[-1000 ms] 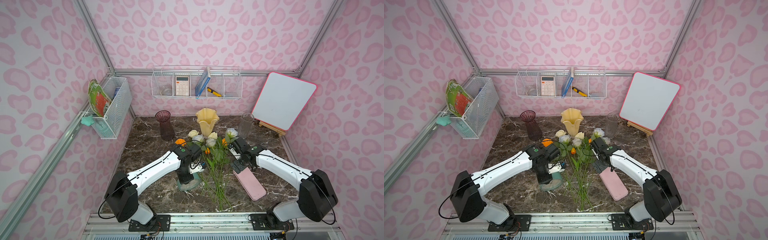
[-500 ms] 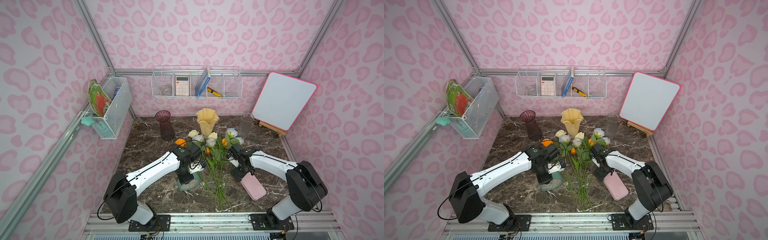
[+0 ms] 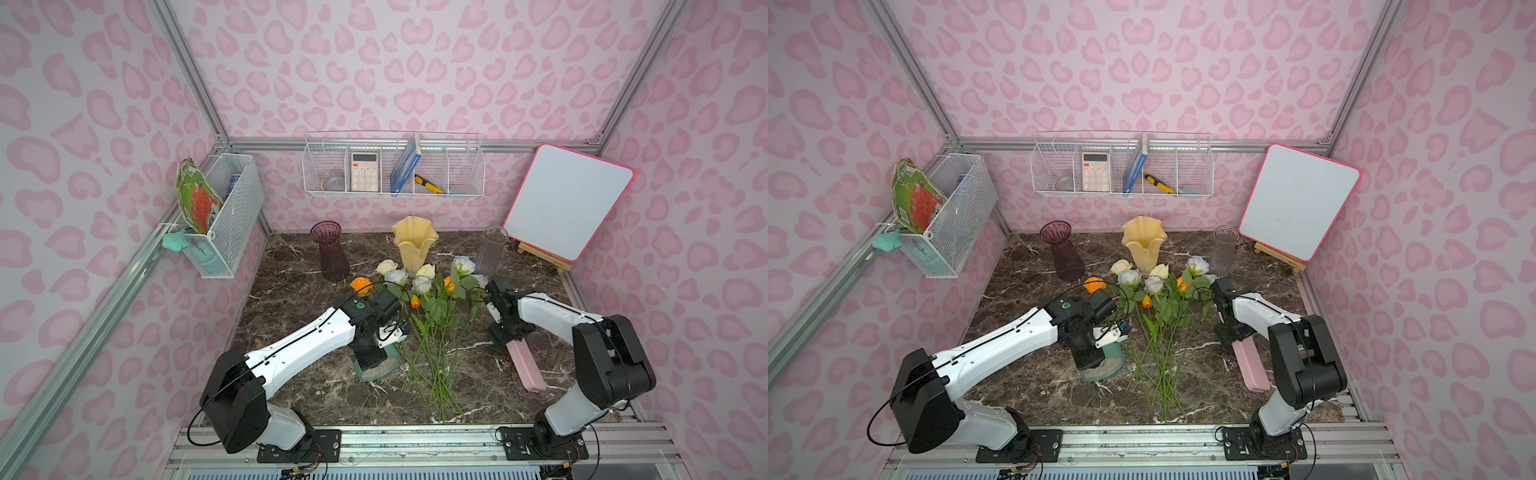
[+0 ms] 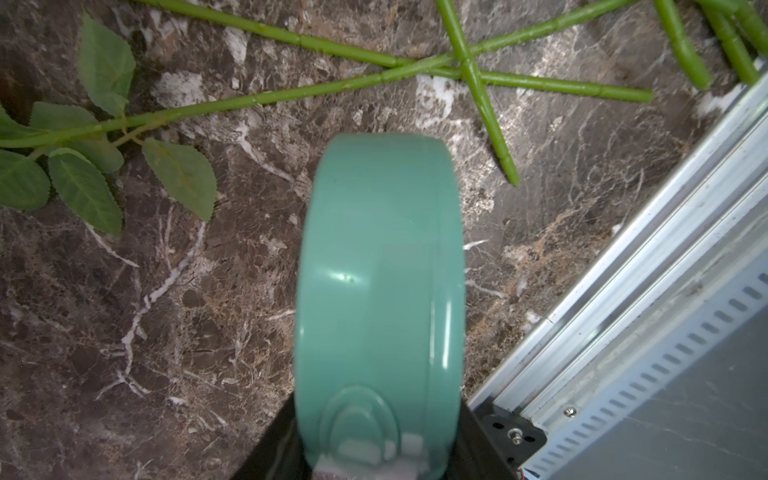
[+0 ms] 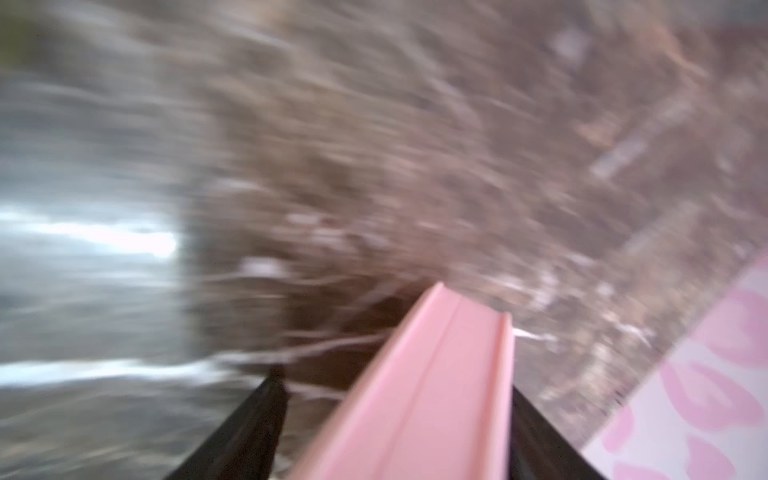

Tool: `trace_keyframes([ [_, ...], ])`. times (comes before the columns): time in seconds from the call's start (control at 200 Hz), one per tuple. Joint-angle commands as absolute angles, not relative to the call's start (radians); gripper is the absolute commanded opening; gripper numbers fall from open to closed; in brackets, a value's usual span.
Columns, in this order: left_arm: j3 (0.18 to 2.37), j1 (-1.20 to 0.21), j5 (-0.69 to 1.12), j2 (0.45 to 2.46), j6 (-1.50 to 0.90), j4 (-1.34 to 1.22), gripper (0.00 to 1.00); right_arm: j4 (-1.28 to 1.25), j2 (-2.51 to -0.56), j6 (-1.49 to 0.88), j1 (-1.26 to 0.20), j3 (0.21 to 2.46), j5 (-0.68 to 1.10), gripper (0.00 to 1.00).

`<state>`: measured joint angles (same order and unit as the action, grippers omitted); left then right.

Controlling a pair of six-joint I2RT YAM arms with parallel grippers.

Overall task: Arrange the flowers in different vases according to their colors
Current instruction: Move the distractor to the center of the board.

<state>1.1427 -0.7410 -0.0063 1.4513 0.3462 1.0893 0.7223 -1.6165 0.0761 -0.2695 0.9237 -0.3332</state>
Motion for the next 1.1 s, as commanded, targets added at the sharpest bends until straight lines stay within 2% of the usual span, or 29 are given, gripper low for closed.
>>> trace_keyframes([
  [0.0, 1.131, -0.738, -0.137, 1.448, 0.347, 1.007, 0.18, 0.699, -1.594, 0.081, -0.225, 0.917, -0.418, 0.50],
  [0.03, 1.128, -0.738, -0.142, 1.445, 0.345, 1.007, 0.18, 0.694, -1.597, 0.075, -0.214, 0.921, -0.438, 0.25],
  [0.075, 1.127, -0.738, -0.151, 1.438, 0.342, 1.007, 0.17, 0.677, -1.600, 0.062, -0.188, 0.923, -0.483, 0.00],
  [0.26, 1.106, -0.738, -0.150, 1.413, 0.341, 0.991, 0.17, 0.668, -1.605, 0.006, 0.015, 1.022, -0.589, 0.00],
  [0.316, 1.106, -0.738, -0.154, 1.410, 0.341, 0.987, 0.17, 0.692, -1.612, -0.024, 0.074, 1.077, -0.604, 0.18],
  [0.361, 1.105, -0.738, -0.158, 1.408, 0.341, 0.987, 0.16, 0.706, -1.616, -0.038, 0.098, 1.105, -0.628, 0.44],
  [0.416, 1.102, -0.736, -0.171, 1.409, 0.341, 0.982, 0.15, 0.705, -1.608, -0.044, 0.098, 1.115, -0.651, 0.69],
  [0.436, 1.100, -0.736, -0.175, 1.410, 0.342, 0.981, 0.14, 0.698, -1.601, -0.042, 0.093, 1.113, -0.663, 0.82],
  [0.491, 1.095, -0.733, -0.186, 1.410, 0.338, 0.977, 0.13, 0.677, -1.581, -0.037, 0.085, 1.102, -0.687, 0.99],
  [0.666, 1.079, -0.713, -0.226, 1.404, 0.325, 0.978, 0.09, 0.658, -1.509, -0.034, 0.058, 1.148, -0.677, 1.00],
  [0.992, 1.137, -0.560, -0.311, 1.398, 0.310, 1.046, 0.01, 0.644, -1.456, -0.095, -0.246, 1.208, -0.613, 1.00],
  [1.097, 1.127, -0.495, -0.330, 1.386, 0.307, 1.037, 0.01, 0.613, -1.455, -0.093, -0.300, 1.196, -0.596, 1.00],
])
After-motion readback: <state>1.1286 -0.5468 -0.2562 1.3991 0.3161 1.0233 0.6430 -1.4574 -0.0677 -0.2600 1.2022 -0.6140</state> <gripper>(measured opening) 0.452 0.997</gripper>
